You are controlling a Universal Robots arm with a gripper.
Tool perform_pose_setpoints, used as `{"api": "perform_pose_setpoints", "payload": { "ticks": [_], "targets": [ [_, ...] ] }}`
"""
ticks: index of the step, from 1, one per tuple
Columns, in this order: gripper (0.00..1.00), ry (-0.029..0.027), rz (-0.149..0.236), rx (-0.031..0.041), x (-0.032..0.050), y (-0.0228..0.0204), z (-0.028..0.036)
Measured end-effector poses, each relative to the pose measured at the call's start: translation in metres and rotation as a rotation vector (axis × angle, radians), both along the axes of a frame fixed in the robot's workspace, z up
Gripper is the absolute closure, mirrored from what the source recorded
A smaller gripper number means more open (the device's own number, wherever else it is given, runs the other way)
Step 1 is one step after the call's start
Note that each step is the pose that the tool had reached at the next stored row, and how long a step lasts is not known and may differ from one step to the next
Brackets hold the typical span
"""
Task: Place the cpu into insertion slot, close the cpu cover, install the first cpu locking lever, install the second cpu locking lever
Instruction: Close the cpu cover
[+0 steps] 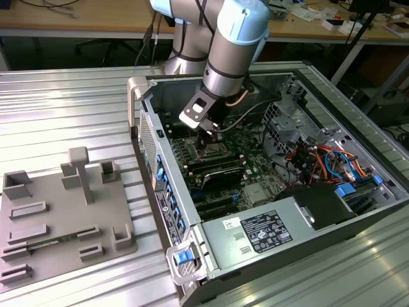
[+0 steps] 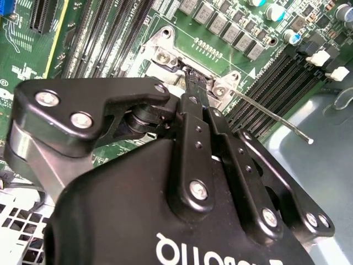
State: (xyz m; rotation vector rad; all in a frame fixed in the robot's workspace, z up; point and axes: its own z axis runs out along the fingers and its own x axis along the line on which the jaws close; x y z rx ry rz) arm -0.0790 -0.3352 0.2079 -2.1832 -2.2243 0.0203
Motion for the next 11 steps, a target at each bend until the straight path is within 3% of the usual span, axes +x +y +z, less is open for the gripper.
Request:
{"api": "perform_pose_setpoints", "payload": {
  "ticks": [6,11],
  "targets": [
    [0.89,0.0000,0.002,0.0001,0.0023,0.0000,0.0040],
    [0.89,0.0028,0.001,0.0000,0.0207,0.0000,0.0037]
  ]
}}
